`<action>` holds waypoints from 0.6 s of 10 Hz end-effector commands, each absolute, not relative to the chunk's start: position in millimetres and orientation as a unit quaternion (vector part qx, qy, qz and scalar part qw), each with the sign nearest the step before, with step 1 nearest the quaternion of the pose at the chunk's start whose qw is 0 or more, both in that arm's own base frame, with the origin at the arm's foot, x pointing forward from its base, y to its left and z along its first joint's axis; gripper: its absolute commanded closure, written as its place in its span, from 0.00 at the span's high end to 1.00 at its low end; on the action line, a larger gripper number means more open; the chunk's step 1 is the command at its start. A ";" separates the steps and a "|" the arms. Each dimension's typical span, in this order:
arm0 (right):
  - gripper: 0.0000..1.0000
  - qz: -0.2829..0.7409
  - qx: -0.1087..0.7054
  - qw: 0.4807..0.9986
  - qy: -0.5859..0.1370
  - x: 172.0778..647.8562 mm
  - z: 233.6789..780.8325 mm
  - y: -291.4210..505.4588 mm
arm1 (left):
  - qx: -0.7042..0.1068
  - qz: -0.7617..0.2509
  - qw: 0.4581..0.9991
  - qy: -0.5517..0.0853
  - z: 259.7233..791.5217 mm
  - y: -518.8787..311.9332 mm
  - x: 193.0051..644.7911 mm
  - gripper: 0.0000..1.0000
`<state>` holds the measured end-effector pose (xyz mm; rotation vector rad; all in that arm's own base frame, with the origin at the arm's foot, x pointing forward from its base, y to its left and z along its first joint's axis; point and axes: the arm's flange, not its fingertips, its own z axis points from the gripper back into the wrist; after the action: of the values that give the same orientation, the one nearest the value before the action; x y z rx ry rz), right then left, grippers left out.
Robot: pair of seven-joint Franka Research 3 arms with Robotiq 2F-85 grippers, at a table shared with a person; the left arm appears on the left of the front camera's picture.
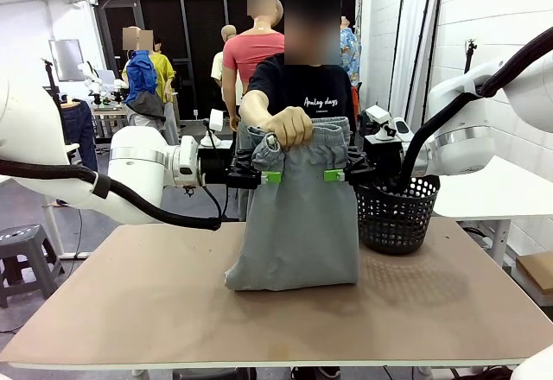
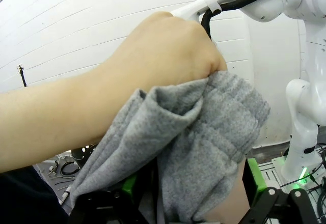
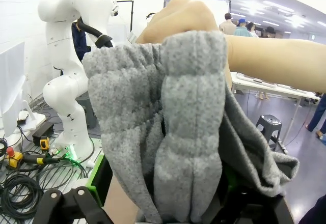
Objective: Fold the training pants.
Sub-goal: Release the ends of the Training pants and then grab the overlapped ends.
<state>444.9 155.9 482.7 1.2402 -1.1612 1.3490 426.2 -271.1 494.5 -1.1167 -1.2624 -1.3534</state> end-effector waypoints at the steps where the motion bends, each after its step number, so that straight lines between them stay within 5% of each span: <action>1: 1.00 0.559 0.494 0.466 -0.476 445.3 483.7 155.0 | -0.442 -0.553 0.479 -0.520 494.3 -266.5 421.5 1.00; 6: 1.00 0.539 0.456 0.492 -0.509 441.2 476.6 131.3 | -0.393 -0.540 0.500 -0.552 495.9 -253.7 414.1 1.00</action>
<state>448.9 131.1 478.6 1.1430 -1.2006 1.3217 421.1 -253.6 495.8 -0.9946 -1.2836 -1.3289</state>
